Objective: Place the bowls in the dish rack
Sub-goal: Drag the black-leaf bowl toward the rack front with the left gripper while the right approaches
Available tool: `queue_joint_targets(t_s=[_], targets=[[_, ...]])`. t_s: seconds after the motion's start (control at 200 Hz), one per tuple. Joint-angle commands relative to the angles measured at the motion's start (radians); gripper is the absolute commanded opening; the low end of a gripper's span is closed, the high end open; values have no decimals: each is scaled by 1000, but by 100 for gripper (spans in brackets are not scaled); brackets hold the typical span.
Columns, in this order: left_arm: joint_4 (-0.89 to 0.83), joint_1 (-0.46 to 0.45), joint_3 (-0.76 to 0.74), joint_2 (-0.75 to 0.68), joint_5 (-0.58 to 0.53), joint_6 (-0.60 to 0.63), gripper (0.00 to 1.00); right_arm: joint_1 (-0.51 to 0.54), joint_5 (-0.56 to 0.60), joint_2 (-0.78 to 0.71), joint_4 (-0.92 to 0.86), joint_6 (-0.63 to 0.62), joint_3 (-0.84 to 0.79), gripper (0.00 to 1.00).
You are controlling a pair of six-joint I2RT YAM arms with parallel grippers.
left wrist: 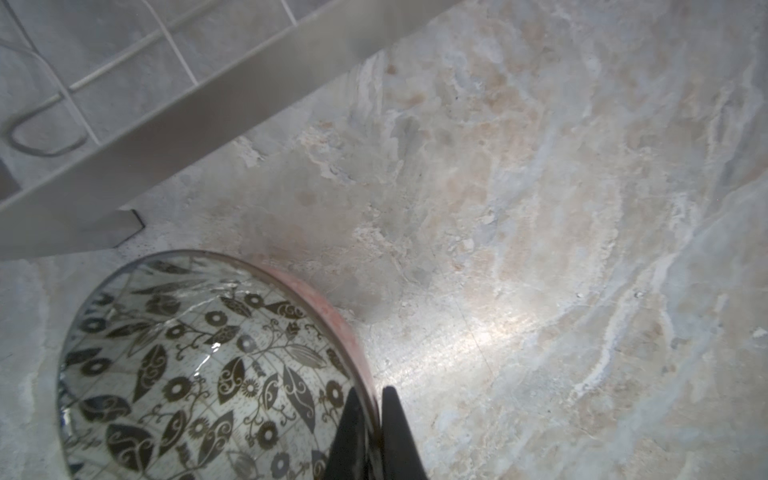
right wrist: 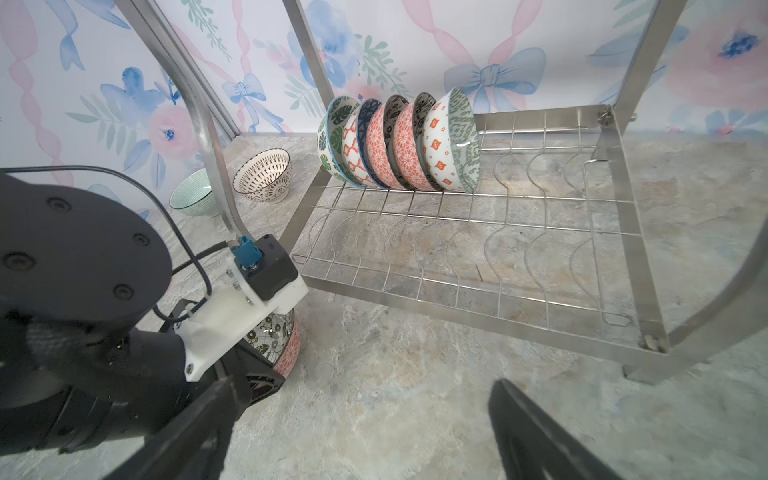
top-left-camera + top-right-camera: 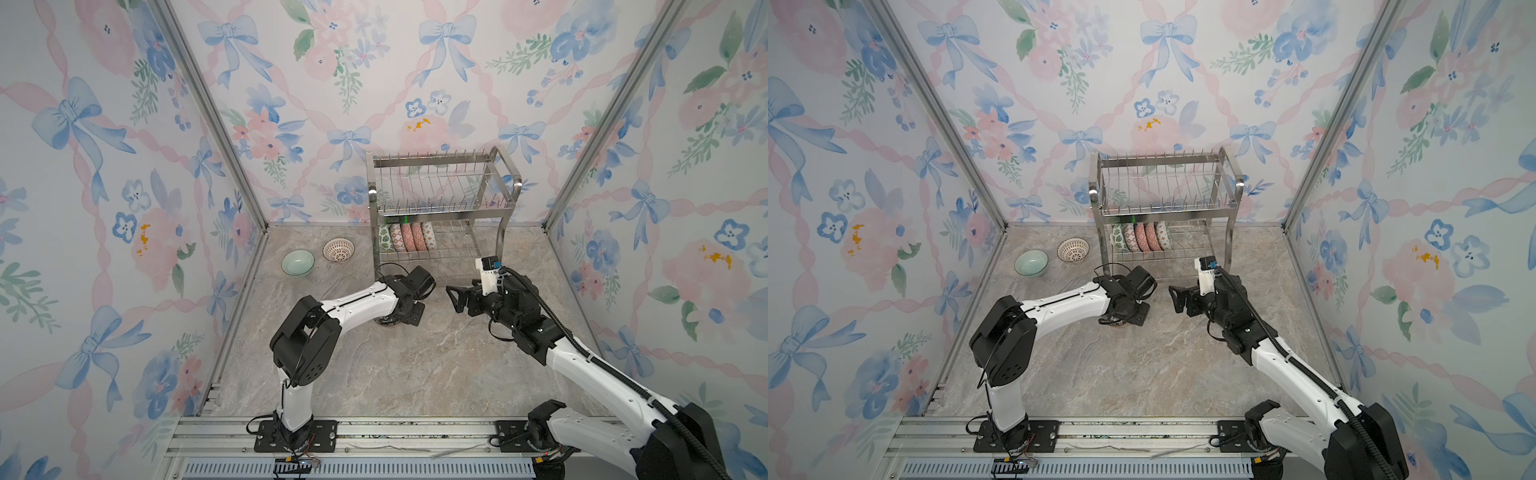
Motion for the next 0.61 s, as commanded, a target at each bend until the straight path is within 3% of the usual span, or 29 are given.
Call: queue_joint_targets(t_s=[0.0, 0.33, 0.49, 0.6], targets=[[-2, -14, 11, 37, 46, -32, 13, -13, 1, -12, -35, 12, -10, 97], [-2, -14, 23, 37, 50, -28, 26, -13, -1, -30, -57, 8, -13, 97], [-4, -11, 30, 5, 39, -28, 40, -14, 7, -56, -69, 5, -18, 97], [-5, 1, 33, -26, 42, -23, 43, -13, 17, -64, -81, -2, -14, 96]])
